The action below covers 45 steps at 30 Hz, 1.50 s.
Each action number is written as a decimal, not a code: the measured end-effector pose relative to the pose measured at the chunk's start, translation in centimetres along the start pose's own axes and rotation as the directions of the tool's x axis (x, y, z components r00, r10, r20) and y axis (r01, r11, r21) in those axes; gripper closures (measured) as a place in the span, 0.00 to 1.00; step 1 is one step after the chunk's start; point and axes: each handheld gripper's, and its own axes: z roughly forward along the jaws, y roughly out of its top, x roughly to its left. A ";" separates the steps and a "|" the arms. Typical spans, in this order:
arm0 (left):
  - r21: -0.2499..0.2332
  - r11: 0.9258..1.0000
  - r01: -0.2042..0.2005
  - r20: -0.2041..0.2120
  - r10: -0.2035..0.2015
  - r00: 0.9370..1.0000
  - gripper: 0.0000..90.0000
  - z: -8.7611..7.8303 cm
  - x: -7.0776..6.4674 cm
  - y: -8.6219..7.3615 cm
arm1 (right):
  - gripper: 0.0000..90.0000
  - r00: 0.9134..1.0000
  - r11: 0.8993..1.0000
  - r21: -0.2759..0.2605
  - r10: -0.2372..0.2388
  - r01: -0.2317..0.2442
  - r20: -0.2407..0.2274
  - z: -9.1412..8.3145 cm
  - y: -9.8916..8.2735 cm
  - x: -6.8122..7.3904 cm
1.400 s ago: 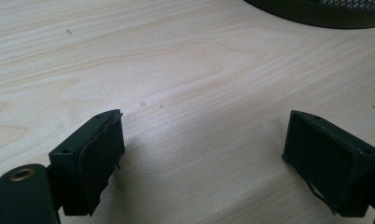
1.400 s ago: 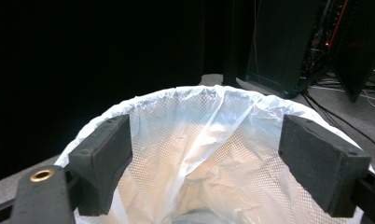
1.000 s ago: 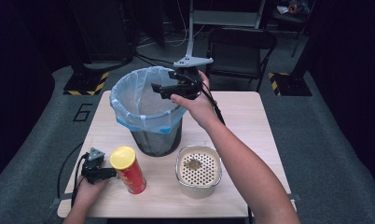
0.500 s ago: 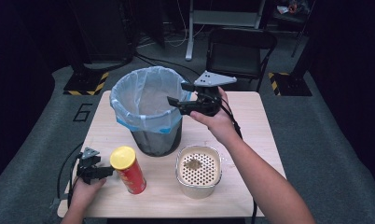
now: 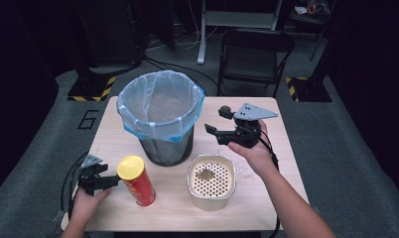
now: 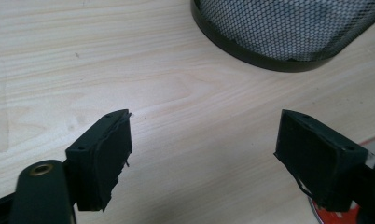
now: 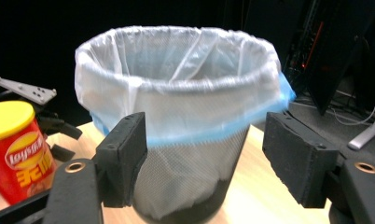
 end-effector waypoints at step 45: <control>-0.108 0.976 -0.189 0.283 0.213 0.935 0.12 -5.0 -6.3 -1.2 | 0.33 0.980 0.992 0.062 0.100 -0.112 0.175 -3.5 -8.0 -2.0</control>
